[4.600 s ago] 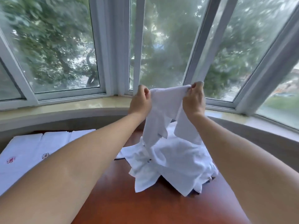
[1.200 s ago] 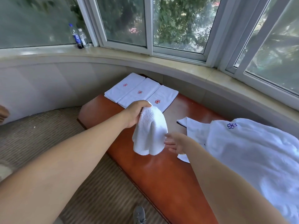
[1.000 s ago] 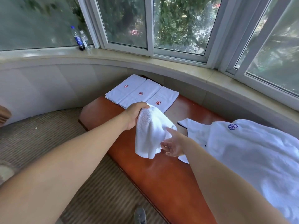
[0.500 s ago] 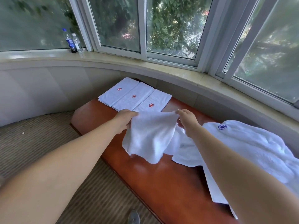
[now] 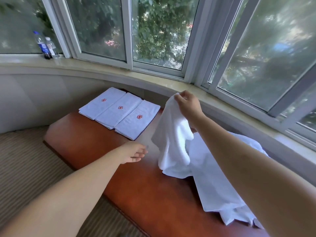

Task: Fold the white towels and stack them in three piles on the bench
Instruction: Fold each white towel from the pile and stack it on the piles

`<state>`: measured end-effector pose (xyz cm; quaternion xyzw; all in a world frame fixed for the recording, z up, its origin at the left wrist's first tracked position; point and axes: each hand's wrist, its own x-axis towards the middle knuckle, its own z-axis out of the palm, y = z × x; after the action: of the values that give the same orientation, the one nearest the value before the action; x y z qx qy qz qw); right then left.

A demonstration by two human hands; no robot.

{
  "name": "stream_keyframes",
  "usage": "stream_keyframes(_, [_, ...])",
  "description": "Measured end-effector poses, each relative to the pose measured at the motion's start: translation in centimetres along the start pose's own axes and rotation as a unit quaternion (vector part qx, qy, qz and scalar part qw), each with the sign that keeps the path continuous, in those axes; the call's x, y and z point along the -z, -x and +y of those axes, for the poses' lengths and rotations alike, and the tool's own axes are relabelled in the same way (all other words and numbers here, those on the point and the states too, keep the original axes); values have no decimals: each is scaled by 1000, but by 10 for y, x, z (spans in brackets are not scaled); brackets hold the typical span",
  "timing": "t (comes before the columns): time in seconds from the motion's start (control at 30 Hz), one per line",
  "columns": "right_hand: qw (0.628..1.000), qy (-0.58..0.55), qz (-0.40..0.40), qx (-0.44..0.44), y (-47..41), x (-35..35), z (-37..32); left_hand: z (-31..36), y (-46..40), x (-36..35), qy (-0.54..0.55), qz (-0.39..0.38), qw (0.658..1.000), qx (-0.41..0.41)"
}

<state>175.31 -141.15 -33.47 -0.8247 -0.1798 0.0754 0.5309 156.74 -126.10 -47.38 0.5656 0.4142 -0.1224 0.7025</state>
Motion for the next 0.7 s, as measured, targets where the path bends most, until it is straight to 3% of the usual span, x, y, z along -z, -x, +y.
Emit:
stream_keyframes(0.2, [995,-90,7,-38,-9,31,-8,3,-5,-41,-16,-54,998,22])
stream_keyframes(0.37, [980,-174,-15,-92,-7,57,-5,16,-22,-64,88,-2,996,-15])
stream_keyframes(0.53, [963,-221,11,-155,-8,77,10,23,-34,-68,184,-64,981,-12])
stream_keyframes(0.7, [958,-191,37,-213,-10,87,34,40,-34,-62,211,-59,972,-85])
